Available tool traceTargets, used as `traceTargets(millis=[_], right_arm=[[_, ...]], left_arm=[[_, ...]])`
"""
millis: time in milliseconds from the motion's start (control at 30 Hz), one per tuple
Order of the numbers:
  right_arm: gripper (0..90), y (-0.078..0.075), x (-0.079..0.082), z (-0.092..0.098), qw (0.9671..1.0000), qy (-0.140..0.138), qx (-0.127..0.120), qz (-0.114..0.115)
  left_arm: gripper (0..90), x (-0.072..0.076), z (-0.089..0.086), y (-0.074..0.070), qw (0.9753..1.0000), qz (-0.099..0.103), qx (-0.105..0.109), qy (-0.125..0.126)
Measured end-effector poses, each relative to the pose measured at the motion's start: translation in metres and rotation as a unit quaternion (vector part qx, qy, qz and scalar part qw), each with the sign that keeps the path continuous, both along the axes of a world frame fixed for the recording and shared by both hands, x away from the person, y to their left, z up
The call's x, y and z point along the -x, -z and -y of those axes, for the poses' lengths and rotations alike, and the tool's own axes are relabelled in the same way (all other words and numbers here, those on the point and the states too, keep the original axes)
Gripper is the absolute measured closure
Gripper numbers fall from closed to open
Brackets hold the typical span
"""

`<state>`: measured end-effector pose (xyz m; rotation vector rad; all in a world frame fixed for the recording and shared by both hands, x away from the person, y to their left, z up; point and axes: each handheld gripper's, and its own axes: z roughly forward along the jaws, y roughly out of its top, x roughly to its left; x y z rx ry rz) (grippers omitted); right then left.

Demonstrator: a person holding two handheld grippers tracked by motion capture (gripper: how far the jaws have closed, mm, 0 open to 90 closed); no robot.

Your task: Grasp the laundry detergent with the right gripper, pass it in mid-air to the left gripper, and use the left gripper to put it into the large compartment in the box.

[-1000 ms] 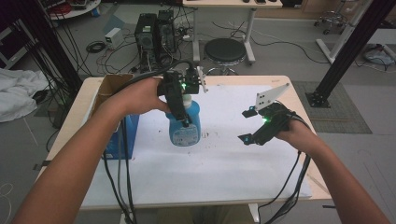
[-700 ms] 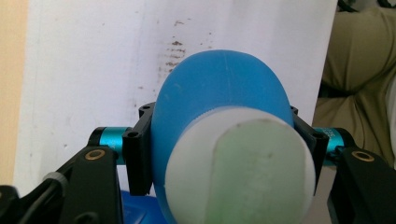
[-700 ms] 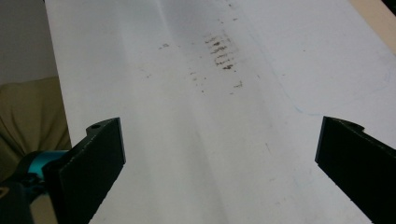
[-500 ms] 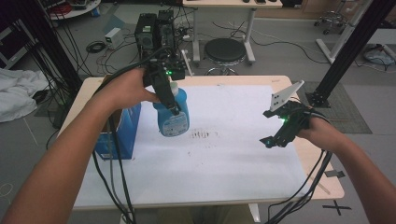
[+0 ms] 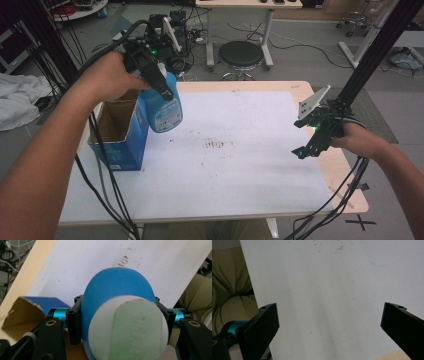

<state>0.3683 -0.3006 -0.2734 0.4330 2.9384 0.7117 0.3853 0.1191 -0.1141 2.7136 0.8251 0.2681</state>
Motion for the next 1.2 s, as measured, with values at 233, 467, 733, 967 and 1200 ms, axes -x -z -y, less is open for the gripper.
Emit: traceTargets(millis=[233, 467, 733, 967, 1200], right_arm=[[0.9, -0.002, 0.001, 0.003, 1.0, -0.002, -0.001, 0.006], [0.9, -0.006, 0.004, 0.007, 1.0, -0.002, -0.001, 0.007], [0.9, -0.009, 0.006, 0.008, 0.9999, -0.003, -0.004, 0.011], [0.9, -0.008, 0.006, 0.008, 0.9999, -0.001, -0.004, 0.011], [0.9, -0.007, 0.006, 0.01, 0.9999, 0.004, -0.004, 0.01]], left_arm=[[38.1, 0.004, -0.031, -0.021, 0.9997, 0.009, 0.015, -0.015], [38.1, 0.007, -0.06, -0.036, 0.9994, 0.022, 0.011, -0.024], [38.1, 0.007, -0.089, -0.039, 0.999, 0.027, 0.007, -0.034], [38.2, 0.003, -0.108, -0.034, 0.9983, 0.033, -0.004, -0.048], [38.2, -0.005, -0.12, -0.016, 0.9978, 0.033, -0.015, -0.055]])
